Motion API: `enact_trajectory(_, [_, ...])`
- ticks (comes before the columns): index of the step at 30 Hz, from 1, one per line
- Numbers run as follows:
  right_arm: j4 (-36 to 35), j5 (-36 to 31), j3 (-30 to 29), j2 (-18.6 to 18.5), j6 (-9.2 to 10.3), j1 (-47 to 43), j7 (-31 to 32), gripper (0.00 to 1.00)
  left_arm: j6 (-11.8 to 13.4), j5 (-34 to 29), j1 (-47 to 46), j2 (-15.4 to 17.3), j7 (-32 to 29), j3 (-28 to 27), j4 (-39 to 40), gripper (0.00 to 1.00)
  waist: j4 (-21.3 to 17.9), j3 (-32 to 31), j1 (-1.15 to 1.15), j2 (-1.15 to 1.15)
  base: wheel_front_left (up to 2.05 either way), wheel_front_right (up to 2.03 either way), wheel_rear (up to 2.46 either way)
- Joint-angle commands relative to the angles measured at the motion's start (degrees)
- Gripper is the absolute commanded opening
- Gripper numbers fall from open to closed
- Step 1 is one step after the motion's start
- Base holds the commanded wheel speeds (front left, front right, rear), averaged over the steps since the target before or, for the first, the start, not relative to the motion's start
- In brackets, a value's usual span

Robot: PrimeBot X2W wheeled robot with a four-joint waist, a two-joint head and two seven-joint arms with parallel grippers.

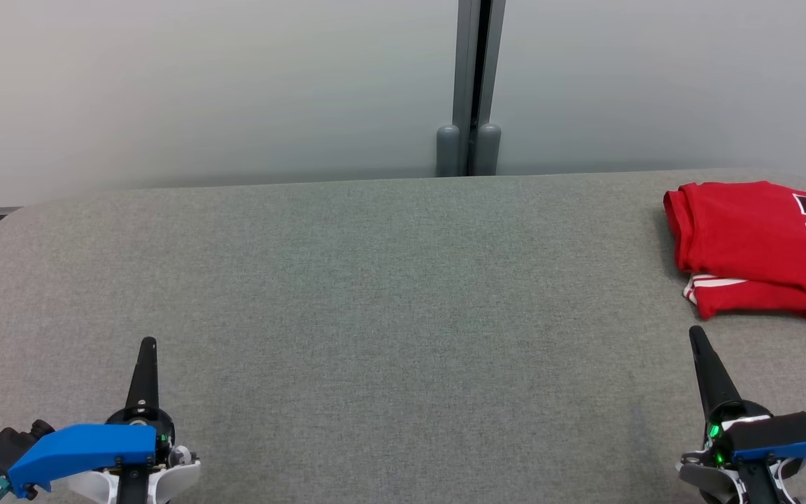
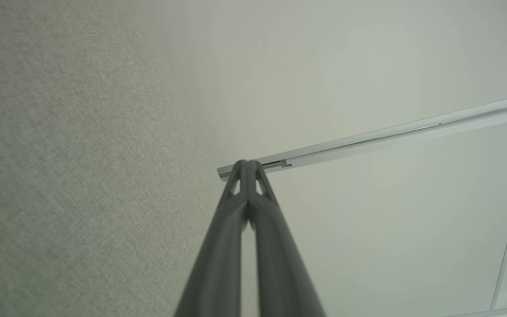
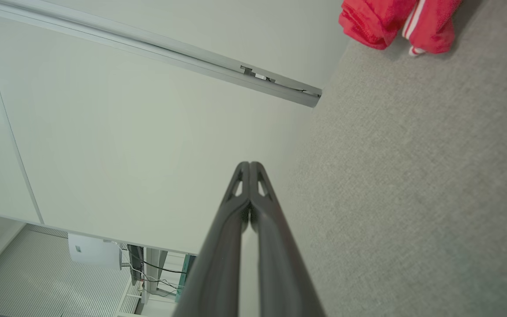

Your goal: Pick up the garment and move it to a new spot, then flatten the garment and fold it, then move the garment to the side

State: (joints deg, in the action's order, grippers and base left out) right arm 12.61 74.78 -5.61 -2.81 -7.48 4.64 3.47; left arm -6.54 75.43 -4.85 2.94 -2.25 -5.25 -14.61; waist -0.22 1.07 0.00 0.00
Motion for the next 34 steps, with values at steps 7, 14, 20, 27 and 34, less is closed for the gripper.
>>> enact_trajectory(7, [0.2, 4.5, -0.3, -0.1, -0.02, 1.4, 0.9, 0.00, -0.5, 4.1, -1.2, 0.0, -1.1, -0.7, 0.6, 0.00, 0.0, -0.2, 0.00, 0.00, 0.00, 0.00, 0.00])
enact_trajectory(14, [0.5, 7.7, -0.5, -0.1, -0.02, 1.5, 1.5, 0.00, -0.6, 7.3, -1.4, 0.0, -1.9, -0.8, 0.6, 0.00, 0.1, -0.3, 0.00, 0.00, 0.00, 0.00, 0.00])
enact_trajectory(20, [0.7, 10.3, -0.7, -0.1, -0.02, 1.5, 2.0, 0.00, -0.8, 9.9, -1.5, -0.1, -2.6, -0.9, 0.6, 0.00, 0.1, -0.5, 0.00, 0.00, 0.00, 0.00, 0.00])
enact_trajectory(27, [1.0, 13.3, -0.8, -0.1, -0.02, 1.7, 2.5, 0.00, -0.9, 12.7, -1.5, -0.1, -3.4, -1.1, 0.7, 0.00, 0.1, -0.6, 0.00, 0.00, 0.00, 0.00, 0.00])
enact_trajectory(34, [1.3, 15.7, -0.9, -0.1, -0.02, 1.8, 2.9, 0.00, -1.1, 15.0, -1.6, -0.1, -3.9, -1.3, 0.7, 0.00, 0.2, -0.8, 0.00, 0.00, 0.00, 0.00, 0.00])
